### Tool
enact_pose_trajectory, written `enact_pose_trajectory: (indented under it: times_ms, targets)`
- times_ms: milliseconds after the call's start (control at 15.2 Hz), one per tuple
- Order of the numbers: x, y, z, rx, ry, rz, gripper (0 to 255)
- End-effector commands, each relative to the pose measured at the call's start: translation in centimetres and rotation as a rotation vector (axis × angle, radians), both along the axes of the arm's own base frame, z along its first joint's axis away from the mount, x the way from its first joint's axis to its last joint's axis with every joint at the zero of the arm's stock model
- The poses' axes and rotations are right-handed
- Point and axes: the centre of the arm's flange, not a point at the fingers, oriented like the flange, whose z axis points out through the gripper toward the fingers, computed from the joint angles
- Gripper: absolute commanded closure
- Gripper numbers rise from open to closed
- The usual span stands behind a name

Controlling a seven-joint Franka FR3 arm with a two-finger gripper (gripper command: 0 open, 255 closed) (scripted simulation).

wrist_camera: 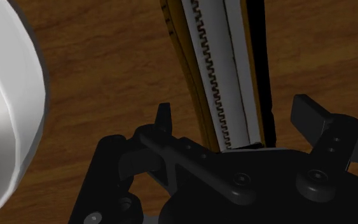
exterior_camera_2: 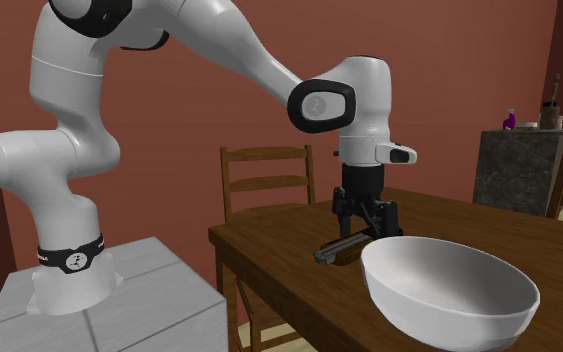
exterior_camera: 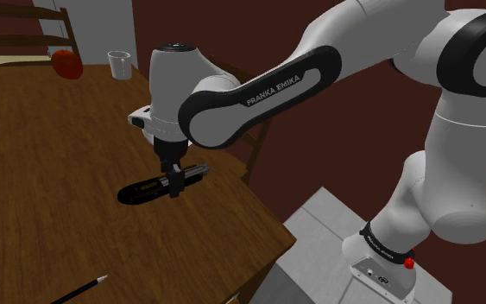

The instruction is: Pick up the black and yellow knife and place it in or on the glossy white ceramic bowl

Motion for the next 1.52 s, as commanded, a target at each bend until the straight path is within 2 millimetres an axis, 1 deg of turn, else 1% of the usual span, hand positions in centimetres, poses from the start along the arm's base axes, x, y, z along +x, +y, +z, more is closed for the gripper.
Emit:
enact_pose_trajectory:
  times_ms: [0, 198, 264, 858, 1452]
  targets:
    - [0.0, 0.0, -0.1, 0.0, 0.0, 0.0, 0]
    - [0.0, 0.0, 0.0, 0.0, 0.0, 0.0, 0]
    - [0.0, 0.0, 0.0, 0.0, 0.0, 0.0, 255]
    - [0.0, 0.0, -0.1, 0.0, 0.0, 0.0, 255]
    - [0.0, 0.0, 4.7, 0.0, 0.0, 0.0, 255]
